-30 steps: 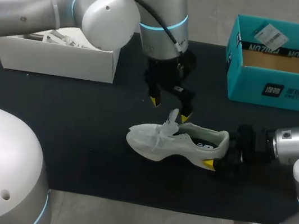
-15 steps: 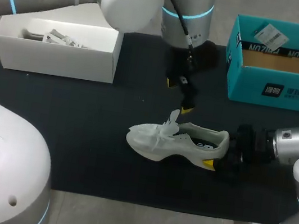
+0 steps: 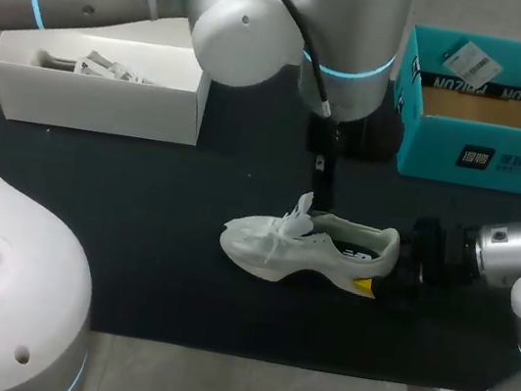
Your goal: Take the shoe out of the shoebox, open the shoe tongue, remove and reinsert the insole, then place the shoe into the shoebox
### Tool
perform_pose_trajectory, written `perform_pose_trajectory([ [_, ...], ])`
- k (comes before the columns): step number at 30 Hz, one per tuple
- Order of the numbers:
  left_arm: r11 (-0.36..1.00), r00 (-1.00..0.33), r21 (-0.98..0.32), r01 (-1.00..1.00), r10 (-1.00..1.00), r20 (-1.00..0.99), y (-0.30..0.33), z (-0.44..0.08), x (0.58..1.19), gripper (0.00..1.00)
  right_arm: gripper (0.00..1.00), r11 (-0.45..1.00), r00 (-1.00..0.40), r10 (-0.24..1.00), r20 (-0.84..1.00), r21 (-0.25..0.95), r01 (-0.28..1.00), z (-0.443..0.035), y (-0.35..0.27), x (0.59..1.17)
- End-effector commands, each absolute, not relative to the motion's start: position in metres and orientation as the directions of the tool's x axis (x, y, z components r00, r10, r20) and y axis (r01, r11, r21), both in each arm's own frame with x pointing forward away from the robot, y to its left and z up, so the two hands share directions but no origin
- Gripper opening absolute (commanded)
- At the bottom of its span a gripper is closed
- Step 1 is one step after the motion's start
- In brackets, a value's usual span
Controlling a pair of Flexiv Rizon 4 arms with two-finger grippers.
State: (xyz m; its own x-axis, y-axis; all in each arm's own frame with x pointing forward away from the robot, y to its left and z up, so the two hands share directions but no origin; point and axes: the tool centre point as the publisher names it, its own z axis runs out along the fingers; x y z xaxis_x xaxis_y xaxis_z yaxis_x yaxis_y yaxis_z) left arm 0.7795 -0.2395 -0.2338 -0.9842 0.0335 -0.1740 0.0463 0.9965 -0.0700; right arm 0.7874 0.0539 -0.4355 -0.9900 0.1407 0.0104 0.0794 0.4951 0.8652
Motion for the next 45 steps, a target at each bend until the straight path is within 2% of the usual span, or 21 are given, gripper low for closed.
perform_pose_trajectory([
  [1,0.929,-0.895,0.026,0.369,0.363,-0.259,-0.247,-0.245,0.777,0.00,0.00,0.497,-0.990,0.143,0.009,0.864,0.079,-0.439,0.056,0.788],
  [9,0.960,-0.943,0.071,0.271,0.279,-0.181,-0.250,-0.258,0.773,0.00,0.00,0.497,-0.990,0.143,0.009,0.864,0.079,-0.439,0.056,0.788],
  [30,0.960,-0.943,0.071,0.271,0.279,-0.181,-0.250,-0.258,0.773,0.00,0.00,0.497,-0.990,0.143,0.009,0.864,0.079,-0.439,0.056,0.788],
  [45,0.972,-0.961,-0.008,0.235,0.231,-0.155,-0.297,-0.324,0.779,0.00,0.00,0.497,-0.990,0.143,0.009,0.864,0.079,-0.439,0.056,0.788],
])
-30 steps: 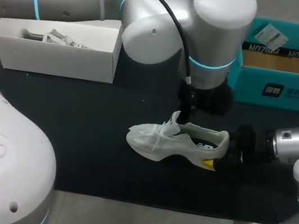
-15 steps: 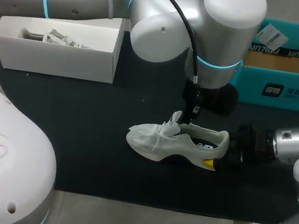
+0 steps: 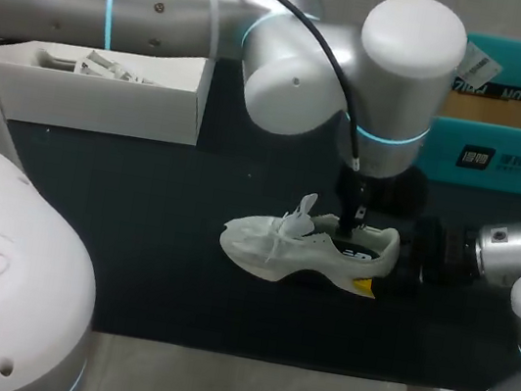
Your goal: Take the shoe out of the shoebox, open the shoe tongue, remove and reinsert the insole, then place the shoe into the shoebox
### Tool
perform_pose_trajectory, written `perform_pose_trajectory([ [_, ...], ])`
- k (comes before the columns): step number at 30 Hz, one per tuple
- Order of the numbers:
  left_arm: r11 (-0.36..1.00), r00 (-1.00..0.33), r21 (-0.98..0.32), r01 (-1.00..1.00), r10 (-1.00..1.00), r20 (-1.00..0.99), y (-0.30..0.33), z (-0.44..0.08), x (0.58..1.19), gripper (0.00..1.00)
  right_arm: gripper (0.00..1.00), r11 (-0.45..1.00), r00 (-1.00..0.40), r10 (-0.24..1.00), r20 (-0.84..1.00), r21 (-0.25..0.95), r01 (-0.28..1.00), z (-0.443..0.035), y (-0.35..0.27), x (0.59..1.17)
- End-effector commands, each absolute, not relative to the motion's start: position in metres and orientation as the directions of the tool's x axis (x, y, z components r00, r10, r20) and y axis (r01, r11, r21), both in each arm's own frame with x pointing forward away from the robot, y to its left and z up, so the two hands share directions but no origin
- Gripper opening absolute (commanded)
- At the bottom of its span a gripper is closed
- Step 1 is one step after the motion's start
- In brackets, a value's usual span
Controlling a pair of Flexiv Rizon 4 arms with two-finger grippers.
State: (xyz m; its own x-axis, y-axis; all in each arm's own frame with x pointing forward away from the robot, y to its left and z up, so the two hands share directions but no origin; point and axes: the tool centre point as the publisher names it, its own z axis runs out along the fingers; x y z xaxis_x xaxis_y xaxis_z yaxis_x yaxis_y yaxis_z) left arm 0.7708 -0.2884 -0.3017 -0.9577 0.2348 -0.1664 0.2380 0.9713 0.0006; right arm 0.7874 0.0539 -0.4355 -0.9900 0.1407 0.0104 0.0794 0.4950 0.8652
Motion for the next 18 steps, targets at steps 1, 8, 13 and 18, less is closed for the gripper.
perform_pose_trajectory([
  [1,0.972,-0.961,-0.007,0.235,0.231,-0.154,-0.297,-0.326,0.779,0.00,0.00,0.497,-0.990,0.143,0.009,0.864,0.079,-0.439,0.056,0.788],
  [8,0.971,-0.962,-0.009,0.237,0.234,-0.139,-0.302,-0.349,0.786,0.00,0.00,0.497,-0.990,0.143,0.009,0.864,0.079,-0.439,0.056,0.788],
  [13,0.967,-0.958,-0.013,0.256,0.252,-0.134,-0.307,-0.368,0.786,0.00,0.00,0.497,-0.990,0.143,0.009,0.864,0.079,-0.439,0.056,0.788],
  [18,0.968,-0.962,-0.015,0.250,0.246,-0.121,-0.307,-0.384,0.786,0.00,0.00,0.497,-0.990,0.143,0.009,0.864,0.079,-0.439,0.056,0.788],
])
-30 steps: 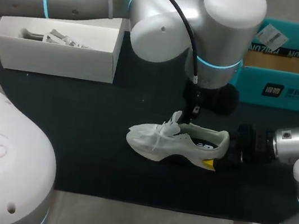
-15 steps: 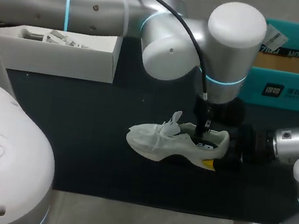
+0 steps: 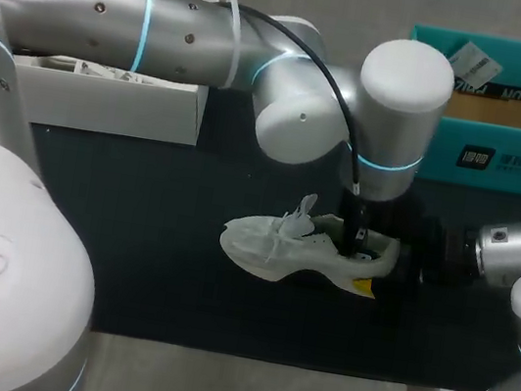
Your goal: Take the shoe out of the shoebox, open the shoe tongue, remove and reinsert the insole, then place the shoe into the shoebox
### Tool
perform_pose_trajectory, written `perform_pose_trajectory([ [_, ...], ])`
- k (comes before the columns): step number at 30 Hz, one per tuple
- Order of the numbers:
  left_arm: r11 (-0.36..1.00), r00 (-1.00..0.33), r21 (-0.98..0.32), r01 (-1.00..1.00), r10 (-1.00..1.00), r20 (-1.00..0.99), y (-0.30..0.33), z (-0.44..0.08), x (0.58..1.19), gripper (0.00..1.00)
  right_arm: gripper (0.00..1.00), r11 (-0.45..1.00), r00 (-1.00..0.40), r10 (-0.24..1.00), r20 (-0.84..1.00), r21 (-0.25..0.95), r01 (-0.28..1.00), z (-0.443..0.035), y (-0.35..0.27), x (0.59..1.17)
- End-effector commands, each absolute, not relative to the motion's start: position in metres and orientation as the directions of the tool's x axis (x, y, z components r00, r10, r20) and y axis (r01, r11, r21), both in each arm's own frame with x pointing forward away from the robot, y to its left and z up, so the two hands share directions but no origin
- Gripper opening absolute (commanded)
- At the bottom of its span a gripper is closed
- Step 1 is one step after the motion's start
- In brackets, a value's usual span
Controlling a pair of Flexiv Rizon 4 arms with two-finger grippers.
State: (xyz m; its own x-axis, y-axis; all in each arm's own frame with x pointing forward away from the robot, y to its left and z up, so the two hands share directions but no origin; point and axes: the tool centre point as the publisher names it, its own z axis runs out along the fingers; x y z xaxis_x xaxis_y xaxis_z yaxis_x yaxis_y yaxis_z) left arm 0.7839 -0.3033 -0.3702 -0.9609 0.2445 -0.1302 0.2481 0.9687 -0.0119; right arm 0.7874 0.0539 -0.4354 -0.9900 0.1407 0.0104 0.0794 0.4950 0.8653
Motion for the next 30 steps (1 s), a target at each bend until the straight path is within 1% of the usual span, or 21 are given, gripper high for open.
perform_pose_trajectory([
  [1,0.968,-0.962,-0.016,0.249,0.246,-0.122,-0.306,-0.385,0.785,0.00,0.00,0.497,-0.990,0.143,0.009,0.864,0.079,-0.439,0.056,0.788],
  [11,0.964,-0.963,0.015,0.266,0.266,-0.029,-0.279,-0.392,0.769,0.00,0.00,0.497,-0.990,0.143,0.009,0.864,0.079,-0.439,0.056,0.788],
  [19,0.964,-0.959,-0.021,0.267,0.268,0.091,-0.279,-0.403,0.762,0.00,0.00,0.497,-0.990,0.143,0.009,0.864,0.079,-0.439,0.056,0.788],
  [20,0.962,-0.958,-0.009,0.273,0.273,0.093,-0.280,-0.405,0.761,0.00,0.00,0.497,-0.990,0.143,0.009,0.864,0.079,-0.439,0.056,0.788],
  [21,0.962,-0.957,-0.007,0.275,0.274,0.093,-0.281,-0.406,0.761,0.08,0.00,0.497,-0.990,0.143,0.009,0.864,0.079,-0.439,0.056,0.788],
  [22,0.961,-0.956,-0.006,0.277,0.276,0.095,-0.281,-0.407,0.761,0.23,0.00,0.497,-0.990,0.143,0.009,0.864,0.079,-0.439,0.056,0.788],
  [23,0.961,-0.956,-0.004,0.278,0.277,0.096,-0.282,-0.409,0.762,0.31,0.00,0.497,-0.990,0.143,0.009,0.864,0.079,-0.439,0.056,0.788],
  [25,0.961,-0.956,0.000,0.277,0.276,0.098,-0.282,-0.412,0.764,0.30,0.00,0.497,-0.990,0.143,0.009,0.864,0.079,-0.439,0.056,0.788],
  [27,0.961,-0.957,0.006,0.275,0.273,0.096,-0.283,-0.416,0.767,0.26,0.00,0.497,-0.990,0.143,0.009,0.864,0.079,-0.439,0.056,0.788],
  [29,0.960,-0.957,0.020,0.279,0.277,0.082,-0.285,-0.419,0.768,0.24,0.00,0.497,-0.990,0.143,0.009,0.864,0.079,-0.439,0.056,0.788],
  [30,0.959,-0.956,0.021,0.284,0.281,0.081,-0.286,-0.420,0.768,0.25,0.00,0.497,-0.990,0.143,0.009,0.864,0.079,-0.439,0.056,0.788],
])
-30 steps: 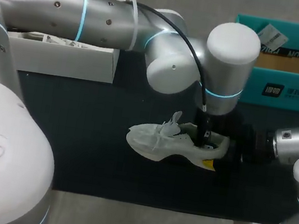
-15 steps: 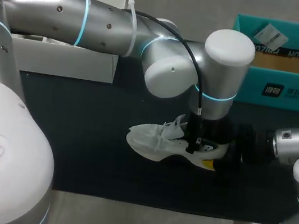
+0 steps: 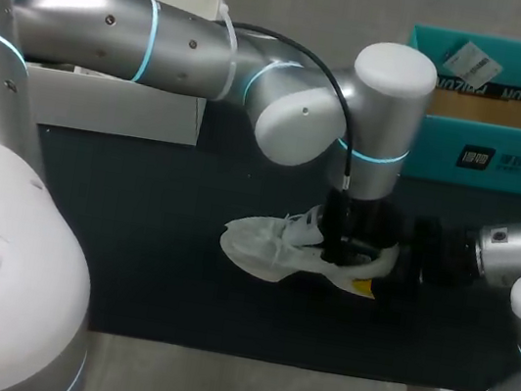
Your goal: Take the shoe out of the shoebox, open the shoe tongue, remove and reinsert the insole, then place the shoe into the shoebox
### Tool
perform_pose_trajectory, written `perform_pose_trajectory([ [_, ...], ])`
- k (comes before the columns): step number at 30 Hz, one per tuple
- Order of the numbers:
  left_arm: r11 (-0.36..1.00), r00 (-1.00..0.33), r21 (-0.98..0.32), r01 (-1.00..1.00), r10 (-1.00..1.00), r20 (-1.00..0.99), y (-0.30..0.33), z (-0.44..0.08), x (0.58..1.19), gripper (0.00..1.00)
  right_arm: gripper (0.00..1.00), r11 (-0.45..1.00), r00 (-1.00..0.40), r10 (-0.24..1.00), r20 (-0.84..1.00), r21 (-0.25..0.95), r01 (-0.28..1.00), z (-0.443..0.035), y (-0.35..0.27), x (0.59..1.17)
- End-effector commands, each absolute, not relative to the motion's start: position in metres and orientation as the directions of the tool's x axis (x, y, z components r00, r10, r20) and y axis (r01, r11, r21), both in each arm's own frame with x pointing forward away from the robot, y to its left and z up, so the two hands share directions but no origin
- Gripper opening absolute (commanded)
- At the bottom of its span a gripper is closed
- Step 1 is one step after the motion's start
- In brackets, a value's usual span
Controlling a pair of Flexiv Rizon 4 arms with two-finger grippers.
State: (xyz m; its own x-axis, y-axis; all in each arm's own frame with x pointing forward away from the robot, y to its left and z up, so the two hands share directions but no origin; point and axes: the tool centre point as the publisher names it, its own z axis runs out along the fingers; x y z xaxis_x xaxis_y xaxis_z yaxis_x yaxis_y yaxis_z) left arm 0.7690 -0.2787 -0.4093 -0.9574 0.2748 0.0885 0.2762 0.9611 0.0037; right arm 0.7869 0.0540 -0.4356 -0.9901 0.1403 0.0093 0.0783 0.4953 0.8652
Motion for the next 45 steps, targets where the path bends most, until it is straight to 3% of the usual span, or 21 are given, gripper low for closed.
perform_pose_trajectory([
  [1,0.958,-0.956,0.019,0.285,0.283,0.083,-0.287,-0.422,0.769,0.26,0.00,0.497,-0.990,0.143,0.009,0.864,0.079,-0.439,0.056,0.788],
  [9,0.957,-0.957,0.026,0.288,0.287,0.027,-0.291,-0.441,0.780,0.58,0.00,0.497,-0.990,0.143,0.009,0.864,0.079,-0.439,0.056,0.788],
  [12,0.960,-0.960,0.041,0.278,0.279,-0.015,-0.292,-0.449,0.785,0.65,0.00,0.497,-0.990,0.143,0.009,0.864,0.079,-0.439,0.056,0.788],
  [15,0.964,-0.964,0.050,0.263,0.265,-0.039,-0.294,-0.457,0.792,0.49,0.00,0.497,-0.990,0.143,0.009,0.864,0.079,-0.439,0.056,0.788],
  [21,0.966,-0.965,0.067,0.251,0.255,-0.065,-0.298,-0.461,0.799,0.27,0.00,0.497,-0.990,0.143,0.009,0.864,0.079,-0.439,0.056,0.788],
  [26,0.969,-0.966,0.084,0.232,0.240,-0.096,-0.300,-0.472,0.802,0.27,0.00,0.497,-0.990,0.143,0.009,0.864,0.079,-0.439,0.056,0.788],
  [30,0.969,-0.968,0.100,0.226,0.235,-0.087,-0.299,-0.481,0.801,0.21,0.00,0.497,-0.990,0.143,0.009,0.864,0.079,-0.439,0.056,0.788],
  [32,0.969,-0.969,0.102,0.225,0.233,-0.082,-0.297,-0.479,0.798,0.11,0.00,0.497,-0.990,0.143,0.009,0.864,0.079,-0.439,0.056,0.788],
  [33,0.970,-0.970,0.099,0.222,0.230,-0.079,-0.296,-0.477,0.797,0.00,0.00,0.497,-0.990,0.143,0.009,0.864,0.079,-0.439,0.056,0.788],
  [45,0.989,-0.989,-0.046,0.137,0.135,-0.058,-0.269,-0.423,0.790,0.00,0.00,0.497,-0.990,0.143,0.009,0.864,0.079,-0.439,0.056,0.788],
])
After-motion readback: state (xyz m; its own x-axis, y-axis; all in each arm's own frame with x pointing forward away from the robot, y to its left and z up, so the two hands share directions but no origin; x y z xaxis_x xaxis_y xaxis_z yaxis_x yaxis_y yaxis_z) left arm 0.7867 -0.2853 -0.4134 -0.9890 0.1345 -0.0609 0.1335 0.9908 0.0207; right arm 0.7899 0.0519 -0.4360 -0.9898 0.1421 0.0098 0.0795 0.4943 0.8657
